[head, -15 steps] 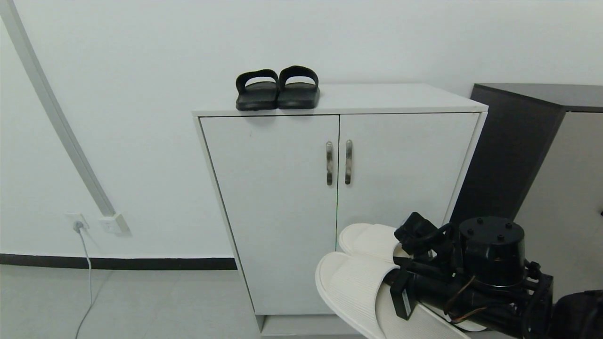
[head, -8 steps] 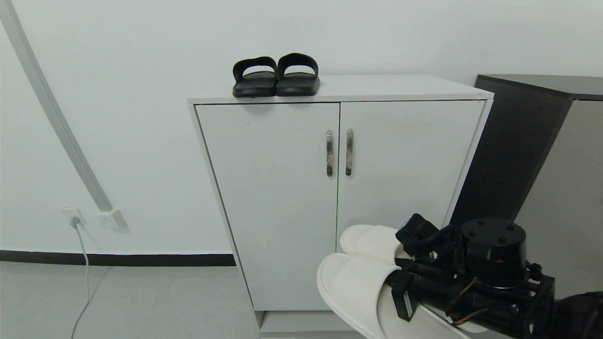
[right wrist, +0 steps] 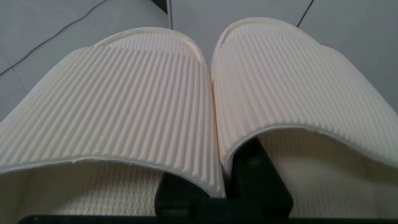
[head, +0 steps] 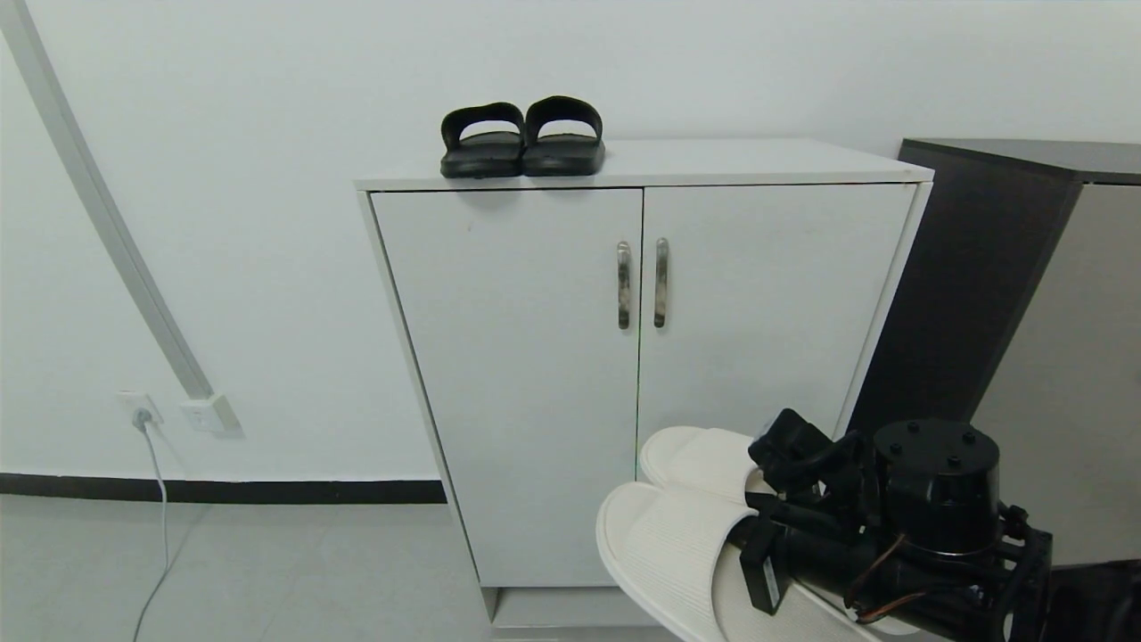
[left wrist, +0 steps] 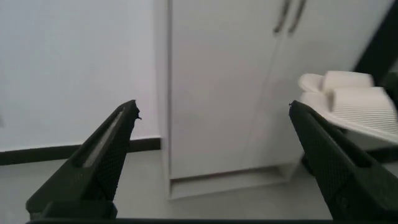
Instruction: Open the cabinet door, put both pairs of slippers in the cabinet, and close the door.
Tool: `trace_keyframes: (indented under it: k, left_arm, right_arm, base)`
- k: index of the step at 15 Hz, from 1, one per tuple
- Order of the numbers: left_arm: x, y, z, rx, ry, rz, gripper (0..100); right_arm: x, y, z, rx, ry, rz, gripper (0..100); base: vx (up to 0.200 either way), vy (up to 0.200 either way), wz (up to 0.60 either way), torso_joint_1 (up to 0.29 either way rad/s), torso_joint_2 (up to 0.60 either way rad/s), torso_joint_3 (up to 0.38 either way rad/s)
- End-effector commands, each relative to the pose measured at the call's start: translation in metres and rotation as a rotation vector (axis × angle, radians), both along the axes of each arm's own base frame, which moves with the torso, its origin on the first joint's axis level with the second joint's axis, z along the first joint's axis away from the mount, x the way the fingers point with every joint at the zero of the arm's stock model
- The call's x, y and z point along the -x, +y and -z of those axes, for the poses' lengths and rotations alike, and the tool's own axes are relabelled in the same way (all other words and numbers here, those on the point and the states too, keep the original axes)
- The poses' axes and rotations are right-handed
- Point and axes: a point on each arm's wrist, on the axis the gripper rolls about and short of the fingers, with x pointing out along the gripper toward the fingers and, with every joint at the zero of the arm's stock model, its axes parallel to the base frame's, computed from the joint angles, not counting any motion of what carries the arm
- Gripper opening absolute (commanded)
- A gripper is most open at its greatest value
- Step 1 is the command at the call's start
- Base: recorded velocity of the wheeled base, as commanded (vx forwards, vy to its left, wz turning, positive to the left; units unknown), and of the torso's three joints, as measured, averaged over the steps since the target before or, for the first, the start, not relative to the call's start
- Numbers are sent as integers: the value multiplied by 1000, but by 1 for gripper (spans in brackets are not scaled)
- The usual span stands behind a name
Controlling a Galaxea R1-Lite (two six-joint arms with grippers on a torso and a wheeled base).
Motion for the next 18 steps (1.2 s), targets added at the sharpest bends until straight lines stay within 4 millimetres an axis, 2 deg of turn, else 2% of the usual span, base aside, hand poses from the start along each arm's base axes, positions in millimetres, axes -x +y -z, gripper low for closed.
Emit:
trace_keyframes:
  k: [1, 2, 3, 6, 8, 9, 10, 14, 16, 18]
  left_arm:
    - [-51, -4, -39, 17, 102, 122, 100]
    - [-72, -6, -49, 20, 111, 175, 100]
    - [-81, -8, -52, 22, 107, 218, 100]
    - [-120, -28, -54, 28, 91, 444, 100]
    - [-157, -50, -56, 24, 99, 527, 100]
    - [-166, -53, -56, 24, 96, 533, 100]
    - [-191, -72, -59, 23, 85, 578, 100]
    - [-245, -140, -74, 64, 93, 704, 100]
    - [-272, -162, -75, 67, 88, 730, 100]
    - [-291, -182, -76, 111, 100, 773, 100]
  right_arm:
    - [0, 0, 1, 2, 0, -1, 0]
    - [1, 0, 1, 4, 2, -3, 0]
    - [2, 0, 1, 4, 2, -3, 0]
    - [2, 1, 2, 7, 0, -8, 0]
    - [2, 0, 2, 8, 2, -8, 0]
    - [2, 0, 2, 8, 0, -7, 0]
    - [2, 0, 2, 8, 0, -5, 0]
    - [3, -1, 2, 9, 3, -7, 0]
    - [4, -2, 5, 16, 12, -6, 0]
    - [4, -2, 5, 15, 13, -6, 0]
  base:
    - [0, 0, 0, 0, 0, 0]
    - [0, 0, 0, 0, 0, 0]
    - [0, 0, 0, 0, 0, 0]
    - [0, 0, 0, 0, 0, 0]
    - [0, 0, 0, 0, 0, 0]
    - [0, 0, 0, 0, 0, 0]
    - [0, 0, 0, 0, 0, 0]
    - [0, 0, 0, 0, 0, 0]
    - [0, 0, 0, 0, 0, 0]
    - [0, 0, 0, 0, 0, 0]
